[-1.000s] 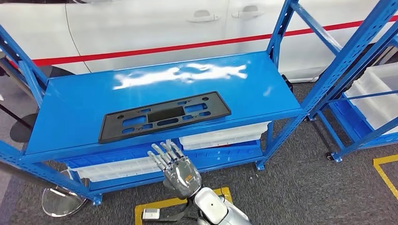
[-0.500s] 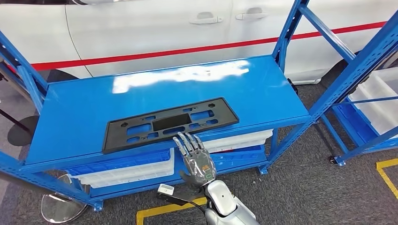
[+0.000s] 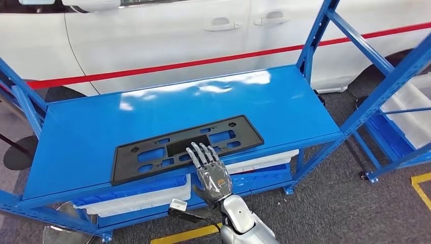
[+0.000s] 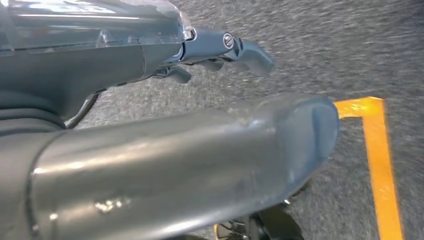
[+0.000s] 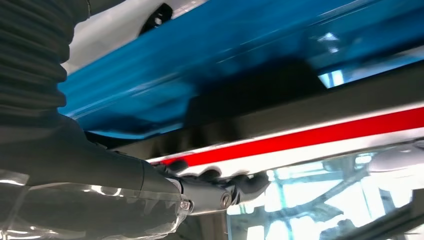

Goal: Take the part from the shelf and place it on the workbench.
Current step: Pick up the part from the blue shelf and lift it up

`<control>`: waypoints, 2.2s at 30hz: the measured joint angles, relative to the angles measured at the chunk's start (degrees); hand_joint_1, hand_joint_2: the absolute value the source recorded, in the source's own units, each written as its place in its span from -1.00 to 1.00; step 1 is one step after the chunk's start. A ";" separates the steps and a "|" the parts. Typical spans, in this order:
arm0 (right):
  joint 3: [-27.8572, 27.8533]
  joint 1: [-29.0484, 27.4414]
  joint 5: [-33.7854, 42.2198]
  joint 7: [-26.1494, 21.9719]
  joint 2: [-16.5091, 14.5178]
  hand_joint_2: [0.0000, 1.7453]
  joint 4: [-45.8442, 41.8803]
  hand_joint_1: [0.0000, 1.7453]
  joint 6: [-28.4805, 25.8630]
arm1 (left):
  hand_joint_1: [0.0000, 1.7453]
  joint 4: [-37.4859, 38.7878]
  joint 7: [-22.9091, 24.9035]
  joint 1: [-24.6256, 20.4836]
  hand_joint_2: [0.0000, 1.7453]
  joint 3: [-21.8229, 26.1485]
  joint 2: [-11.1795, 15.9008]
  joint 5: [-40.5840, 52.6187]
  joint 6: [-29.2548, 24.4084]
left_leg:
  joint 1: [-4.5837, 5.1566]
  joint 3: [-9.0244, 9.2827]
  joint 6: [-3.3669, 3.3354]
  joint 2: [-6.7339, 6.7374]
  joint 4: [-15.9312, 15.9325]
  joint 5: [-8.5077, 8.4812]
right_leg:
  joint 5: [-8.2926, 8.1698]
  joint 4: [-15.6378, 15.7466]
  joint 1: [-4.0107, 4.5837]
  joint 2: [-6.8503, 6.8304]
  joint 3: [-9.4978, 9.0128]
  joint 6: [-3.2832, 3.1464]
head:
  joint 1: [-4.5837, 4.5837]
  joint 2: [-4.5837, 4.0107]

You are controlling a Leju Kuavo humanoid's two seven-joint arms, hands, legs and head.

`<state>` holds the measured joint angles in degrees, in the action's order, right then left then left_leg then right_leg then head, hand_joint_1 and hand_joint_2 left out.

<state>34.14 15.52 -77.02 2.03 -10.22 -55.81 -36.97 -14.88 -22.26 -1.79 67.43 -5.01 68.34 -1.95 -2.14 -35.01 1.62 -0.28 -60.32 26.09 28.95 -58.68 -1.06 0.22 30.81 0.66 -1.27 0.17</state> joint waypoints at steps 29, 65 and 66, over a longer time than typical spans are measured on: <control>0.24 1.37 4.06 -2.16 -1.80 1.00 -4.97 -1.00 2.87 | -1.00 0.07 -0.22 0.04 -1.00 1.28 -0.43 3.01 0.48 | 1.10 2.03 -0.67 -0.03 0.53 0.74 | -2.32 -0.29 1.21 -0.25 2.72 -1.61 | 1.04 -0.01; 2.40 13.87 -11.68 8.90 -1.26 1.00 11.98 1.00 12.86 | -1.00 0.07 -0.87 -0.42 -1.00 1.30 -0.40 8.05 1.32 | 0.76 2.82 -2.77 0.21 2.46 -0.56 | 0.52 -3.51 1.22 -0.06 3.37 -0.13 | 1.92 -0.01; 2.11 13.89 -11.66 8.90 -1.19 1.00 12.46 1.00 12.85 | -1.00 0.07 -0.93 -0.45 -1.00 1.32 -0.40 8.08 1.32 | 0.77 2.70 -2.93 0.21 2.51 -0.63 | 2.45 -6.98 1.04 -0.07 5.04 0.21 | 2.12 -0.01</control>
<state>36.25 29.41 -88.68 10.93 -11.40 -43.35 -24.12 -14.82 -23.20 -2.24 68.75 -5.40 76.41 -0.63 -1.37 -32.31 -1.31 -0.06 -57.81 25.45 31.40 -65.66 -0.02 0.15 35.85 0.87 0.84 0.16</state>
